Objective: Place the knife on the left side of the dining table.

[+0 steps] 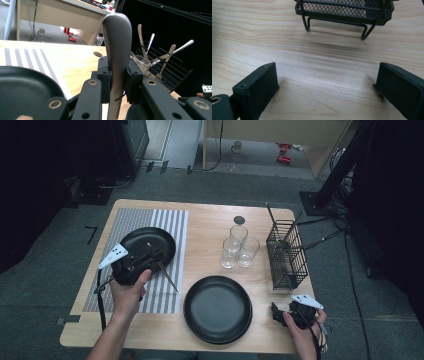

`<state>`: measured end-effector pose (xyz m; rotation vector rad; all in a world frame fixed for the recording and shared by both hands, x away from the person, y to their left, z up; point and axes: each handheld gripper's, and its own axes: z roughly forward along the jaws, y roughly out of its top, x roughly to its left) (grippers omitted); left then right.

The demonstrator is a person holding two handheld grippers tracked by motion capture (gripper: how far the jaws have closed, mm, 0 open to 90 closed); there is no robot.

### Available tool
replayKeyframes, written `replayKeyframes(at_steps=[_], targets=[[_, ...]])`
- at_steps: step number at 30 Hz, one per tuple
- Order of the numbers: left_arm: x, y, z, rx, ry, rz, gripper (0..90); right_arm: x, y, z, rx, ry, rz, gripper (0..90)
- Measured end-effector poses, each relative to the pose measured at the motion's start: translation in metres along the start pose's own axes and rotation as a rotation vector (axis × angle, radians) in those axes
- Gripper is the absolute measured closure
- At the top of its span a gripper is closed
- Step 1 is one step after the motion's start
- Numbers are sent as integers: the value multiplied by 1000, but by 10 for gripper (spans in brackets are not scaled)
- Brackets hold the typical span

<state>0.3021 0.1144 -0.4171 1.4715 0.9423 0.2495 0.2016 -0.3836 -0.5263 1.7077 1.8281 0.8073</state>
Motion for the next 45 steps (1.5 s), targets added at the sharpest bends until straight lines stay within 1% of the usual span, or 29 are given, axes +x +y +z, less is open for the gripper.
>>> replayKeyframes(at_steps=[2, 3, 8, 12, 16, 18, 24, 26, 28, 31, 34, 37, 41, 44, 45], targets=[[0, -4, 1, 8, 3, 4, 787, 0, 0, 0, 0, 0, 0, 39], [1, -6, -1, -8, -3, -2, 787, 0, 0, 0, 0, 0, 0, 39], [6, -8, -11, -3, 13, -15, 787, 0, 0, 0, 0, -2, -2, 39], [9, -10, -19, 1, 16, -12, 786, 0, 0, 0, 0, -1, -2, 39], [20, -15, -28, -13, 22, -54, 784, 0, 0, 0, 0, -1, -2, 39], [25, -16, -32, -6, 21, -72, 782, 0, 0, 0, 0, -1, -1, 39], [33, -23, -46, -5, 19, -96, 777, 0, 0, 0, -2, 2, 4, 41], [37, -26, -50, -6, 25, -105, 773, -1, 0, 0, -3, 6, 4, 40], [44, -32, -57, -8, 50, -136, 765, -1, 0, 0, -4, 8, 7, 40], [54, -40, -64, -14, 56, -173, 756, -1, 0, 0, -4, 7, 7, 42], [64, -47, -69, -8, 81, -196, 779, -1, 0, 0, -5, 5, 8, 44], [70, -54, -73, -20, 74, -231, 780, -1, 0, 0, -5, 5, 8, 45], [76, -58, -75, -16, 71, -245, 776, -1, 0, 0, -5, 5, 9, 46], [77, -60, -76, -12, 75, -243, 771, -1, 0, -1, -4, 5, 12, 46], [78, -61, -77, -9, 82, -240, 767, -1, 0, -1, -5, 4, 11, 46]])
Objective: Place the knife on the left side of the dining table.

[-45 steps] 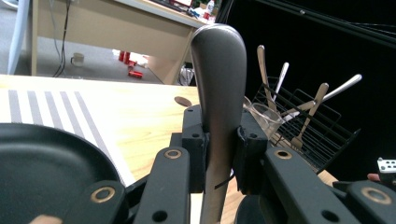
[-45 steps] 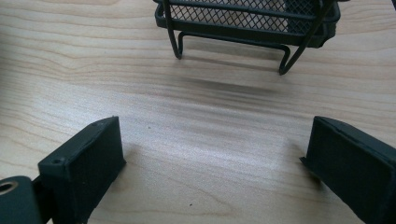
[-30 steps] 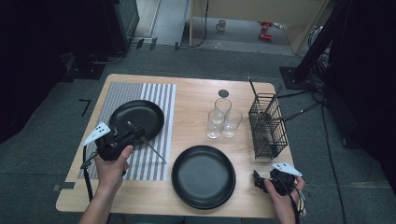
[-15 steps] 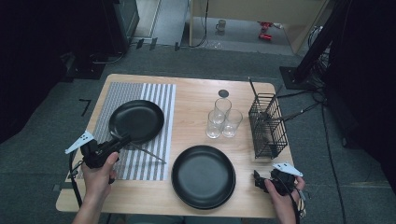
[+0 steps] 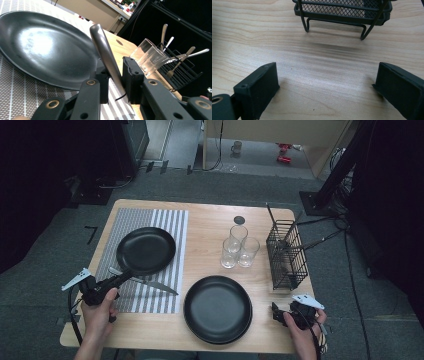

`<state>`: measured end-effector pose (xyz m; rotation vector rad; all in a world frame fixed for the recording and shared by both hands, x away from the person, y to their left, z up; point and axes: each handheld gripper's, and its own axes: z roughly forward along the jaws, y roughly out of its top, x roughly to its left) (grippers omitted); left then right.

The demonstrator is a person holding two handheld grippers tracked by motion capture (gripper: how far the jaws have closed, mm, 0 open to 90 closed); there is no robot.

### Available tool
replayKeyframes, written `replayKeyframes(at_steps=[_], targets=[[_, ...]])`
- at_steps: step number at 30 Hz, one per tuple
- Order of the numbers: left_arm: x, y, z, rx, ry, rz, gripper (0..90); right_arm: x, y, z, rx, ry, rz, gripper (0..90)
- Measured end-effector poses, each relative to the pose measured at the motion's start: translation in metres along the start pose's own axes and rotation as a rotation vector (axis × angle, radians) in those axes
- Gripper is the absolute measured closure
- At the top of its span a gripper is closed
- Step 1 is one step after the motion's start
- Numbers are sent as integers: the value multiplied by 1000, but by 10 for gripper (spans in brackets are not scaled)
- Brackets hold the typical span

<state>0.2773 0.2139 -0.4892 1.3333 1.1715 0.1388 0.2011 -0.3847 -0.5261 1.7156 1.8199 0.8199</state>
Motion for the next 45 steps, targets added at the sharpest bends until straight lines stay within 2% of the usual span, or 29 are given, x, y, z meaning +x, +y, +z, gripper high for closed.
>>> replayKeyframes(at_steps=[6, 10, 16, 20, 26, 29, 34, 36, 41, 42, 43, 45], targets=[[11, -6, -3, -2, 37, -35, 737, 0, 0, 0, -1, -1, -3, 47], [17, -9, -8, 7, 59, -39, 716, 0, 0, 0, 0, -2, -1, 47], [31, -11, -13, 21, 119, -125, 696, 0, 0, 0, 0, -2, -1, 48], [36, -14, -15, 42, 141, -135, 672, -1, 0, 0, -2, 2, 2, 48], [39, -16, -18, 52, 179, -121, 628, 0, 0, 0, -2, 1, 2, 49], [39, -16, -18, 67, 210, -112, 610, 0, 0, 0, -1, 0, 2, 49], [41, -16, -18, 84, 280, -127, 564, 0, 0, 0, -1, 0, 2, 49], [41, -16, -19, 88, 296, -129, 549, -1, 0, 0, -4, 3, 4, 49], [41, -14, -19, 107, 354, -89, 543, -1, 0, 0, -4, 5, 5, 49], [40, -14, -20, 103, 349, -81, 553, -1, 0, 0, -4, 5, 6, 49], [39, -13, -19, 109, 361, -65, 547, -1, 0, 0, -4, 5, 6, 49], [35, -13, -19, 116, 410, -28, 528, -1, 0, 0, -2, 3, 3, 51]])
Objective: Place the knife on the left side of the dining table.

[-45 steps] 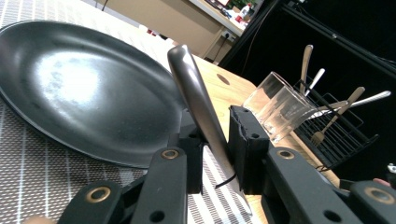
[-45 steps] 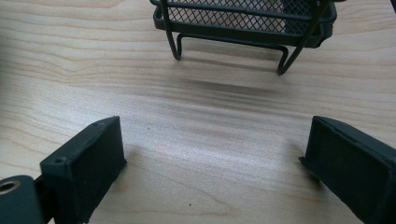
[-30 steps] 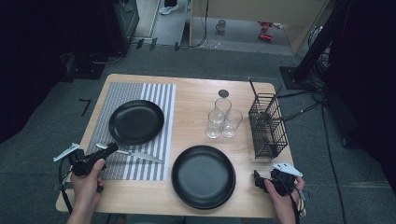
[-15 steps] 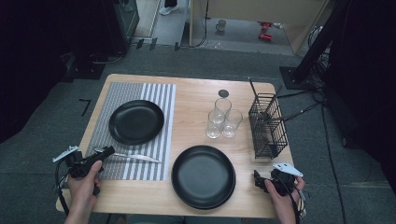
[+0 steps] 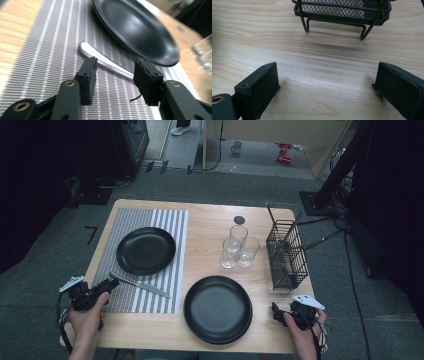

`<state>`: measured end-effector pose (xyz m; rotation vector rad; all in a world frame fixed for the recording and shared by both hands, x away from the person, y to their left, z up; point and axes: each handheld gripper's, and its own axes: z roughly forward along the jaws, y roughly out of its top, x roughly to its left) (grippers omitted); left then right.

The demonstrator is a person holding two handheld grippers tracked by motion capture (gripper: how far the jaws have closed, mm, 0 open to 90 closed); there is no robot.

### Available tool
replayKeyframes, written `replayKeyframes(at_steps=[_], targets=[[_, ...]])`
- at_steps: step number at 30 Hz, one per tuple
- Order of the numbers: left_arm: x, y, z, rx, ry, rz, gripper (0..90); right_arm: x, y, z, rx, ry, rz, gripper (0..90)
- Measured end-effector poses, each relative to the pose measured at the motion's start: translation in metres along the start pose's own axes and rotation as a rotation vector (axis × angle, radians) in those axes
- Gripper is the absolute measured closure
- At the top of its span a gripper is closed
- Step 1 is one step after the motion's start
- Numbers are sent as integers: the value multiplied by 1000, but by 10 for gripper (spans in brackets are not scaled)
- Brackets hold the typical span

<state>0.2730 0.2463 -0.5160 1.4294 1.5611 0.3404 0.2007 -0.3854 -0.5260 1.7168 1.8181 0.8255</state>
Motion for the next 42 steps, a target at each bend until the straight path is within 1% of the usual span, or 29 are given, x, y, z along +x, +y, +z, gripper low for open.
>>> replayKeyframes(at_steps=[2, 3, 5, 7, 10, 11, 14, 16, 19, 20, 21, 23, 24, 28, 29, 30, 31, 37, 38, 42], targets=[[-1, 0, 1, 5, 28, 20, 507, 1, 0, 0, 2, -5, -3, 52], [-1, 0, 2, 9, 33, 23, 495, 1, 0, 0, 2, -8, -5, 53], [-1, 0, 3, 9, 32, 21, 480, 1, 0, 0, 2, -11, -11, 55], [-2, 1, 4, 2, 31, 30, 473, 1, 0, 0, 3, -11, -7, 55], [-5, 2, 4, -16, 5, 54, 475, 1, 0, 0, 2, -11, -11, 55], [-6, 3, 4, -26, 4, 71, 493, 1, 0, 0, 2, -10, -10, 54], [-10, 6, 3, -47, -7, 112, 608, 1, 0, 0, 2, -11, -11, 55], [-10, 8, 4, -40, -2, 138, 716, 2, 0, 0, 4, -12, -10, 52], [-10, 11, 9, -35, -3, 145, 796, 2, 0, 1, 6, -13, -12, 51], [-10, 13, 12, -27, 12, 154, 810, 2, 0, 1, 5, -13, -12, 51], [-10, 14, 15, -28, 16, 155, 816, 2, 0, 1, 6, -13, -12, 52], [-10, 17, 20, -20, 18, 158, 811, 2, 0, 1, 5, -13, -13, 52], [-10, 19, 24, -10, 25, 164, 808, 2, 0, 1, 5, -13, -13, 52], [-7, 26, 36, 5, 73, 162, 796, 2, 0, 1, 5, -13, -13, 52], [-6, 26, 38, 13, 79, 166, 792, 2, 0, 0, 5, -13, -13, 52], [-5, 25, 41, 36, 91, 184, 787, 2, 0, 1, 5, -13, -13, 52], [-5, 26, 42, 52, 87, 183, 782, 2, 0, 1, 5, -14, -13, 52], [-8, 25, 40, 69, 92, 225, 788, 2, 0, 1, 5, -13, -13, 52], [-9, 25, 38, 77, 97, 237, 790, 2, 0, 1, 5, -13, -13, 52], [-12, 24, 34, 95, 113, 259, 790, 2, 0, 1, 5, -13, -13, 52]])
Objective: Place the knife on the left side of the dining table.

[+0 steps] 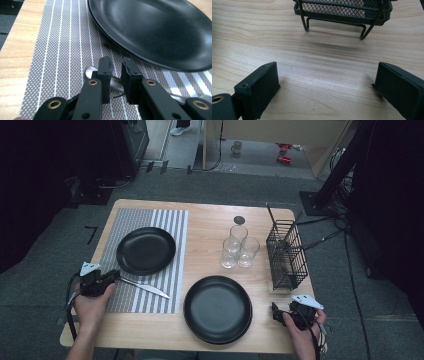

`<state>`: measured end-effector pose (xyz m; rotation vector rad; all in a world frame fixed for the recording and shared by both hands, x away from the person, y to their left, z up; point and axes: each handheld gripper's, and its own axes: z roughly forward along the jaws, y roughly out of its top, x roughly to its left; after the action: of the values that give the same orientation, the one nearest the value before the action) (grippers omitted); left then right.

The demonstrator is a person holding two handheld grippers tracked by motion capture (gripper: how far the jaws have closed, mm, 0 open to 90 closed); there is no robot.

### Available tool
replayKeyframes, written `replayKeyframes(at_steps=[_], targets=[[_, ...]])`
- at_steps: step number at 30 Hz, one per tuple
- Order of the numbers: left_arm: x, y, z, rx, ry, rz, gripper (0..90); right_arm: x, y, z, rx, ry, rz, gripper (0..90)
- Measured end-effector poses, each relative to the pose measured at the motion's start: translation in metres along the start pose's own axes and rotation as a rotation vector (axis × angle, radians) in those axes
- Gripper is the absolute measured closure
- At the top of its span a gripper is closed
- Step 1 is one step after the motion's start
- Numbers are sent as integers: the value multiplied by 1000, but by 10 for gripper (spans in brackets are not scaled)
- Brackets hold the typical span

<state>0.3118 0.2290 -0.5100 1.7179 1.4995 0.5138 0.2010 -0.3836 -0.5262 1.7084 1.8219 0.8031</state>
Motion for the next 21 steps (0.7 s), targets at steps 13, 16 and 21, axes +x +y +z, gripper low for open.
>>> replayKeyframes(at_steps=[13, 16, 21], targets=[[1, 5, 14, 16, 13, 29, 824, 0, 0, 0, 0, 0, 1, 52], [3, 3, 11, 32, 11, 34, 835, 0, 0, 0, 0, 0, 0, 52], [2, -3, 2, 48, 7, 25, 840, 0, 0, 0, 0, 0, 0, 52]])
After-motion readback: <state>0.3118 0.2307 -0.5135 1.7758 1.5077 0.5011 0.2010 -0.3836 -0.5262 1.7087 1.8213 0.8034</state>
